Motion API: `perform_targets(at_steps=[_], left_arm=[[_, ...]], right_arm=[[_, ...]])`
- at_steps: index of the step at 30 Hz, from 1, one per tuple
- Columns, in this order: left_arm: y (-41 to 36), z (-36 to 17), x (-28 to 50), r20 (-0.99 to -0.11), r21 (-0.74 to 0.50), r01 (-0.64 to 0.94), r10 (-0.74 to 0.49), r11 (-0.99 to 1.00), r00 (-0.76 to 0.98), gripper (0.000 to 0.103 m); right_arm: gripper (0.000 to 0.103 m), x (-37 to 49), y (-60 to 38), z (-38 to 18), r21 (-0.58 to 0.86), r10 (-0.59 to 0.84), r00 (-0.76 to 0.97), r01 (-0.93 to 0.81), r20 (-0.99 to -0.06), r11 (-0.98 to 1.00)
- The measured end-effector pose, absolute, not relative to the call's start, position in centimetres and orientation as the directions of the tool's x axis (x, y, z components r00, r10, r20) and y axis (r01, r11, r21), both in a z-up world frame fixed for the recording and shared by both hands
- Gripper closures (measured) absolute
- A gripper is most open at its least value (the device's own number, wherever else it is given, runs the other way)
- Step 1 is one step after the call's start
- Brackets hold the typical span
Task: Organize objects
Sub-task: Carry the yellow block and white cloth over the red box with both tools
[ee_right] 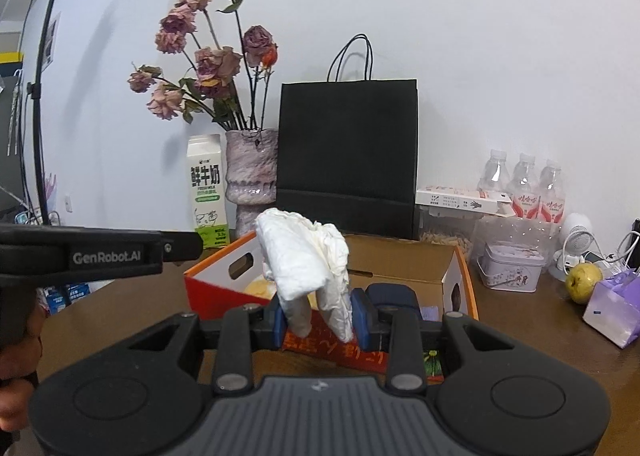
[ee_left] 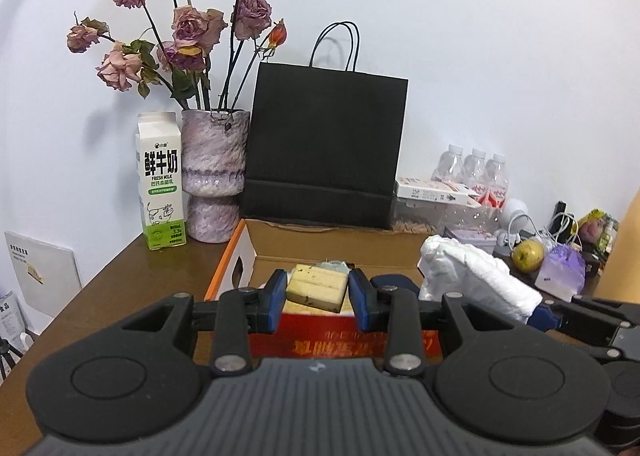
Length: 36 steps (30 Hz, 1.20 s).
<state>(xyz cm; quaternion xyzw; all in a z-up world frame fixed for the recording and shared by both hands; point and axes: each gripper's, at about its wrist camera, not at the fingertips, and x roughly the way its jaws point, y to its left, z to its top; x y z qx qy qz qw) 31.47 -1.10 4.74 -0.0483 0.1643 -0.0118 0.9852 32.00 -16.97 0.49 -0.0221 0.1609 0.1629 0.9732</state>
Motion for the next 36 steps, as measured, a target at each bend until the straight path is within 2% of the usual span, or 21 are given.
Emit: perform_targets(at_steps=[19,36], left_arm=[[-0.7,4.7,39.1,-0.34,-0.132,-0.016,-0.03,0.991,0.94,0.069],[-0.1,2.9,45.6,-0.395,-0.108,-0.023,-0.022,0.994,0.918,0.069]], right_arm=[[0.072,39.8,-16.5,0.1,0.036,0.308,0.893,-0.314,-0.329,0.949],[0.072,46.4,-17.6,-1.4,0.041,0.289,0.872,-0.298,-0.394,0.954]])
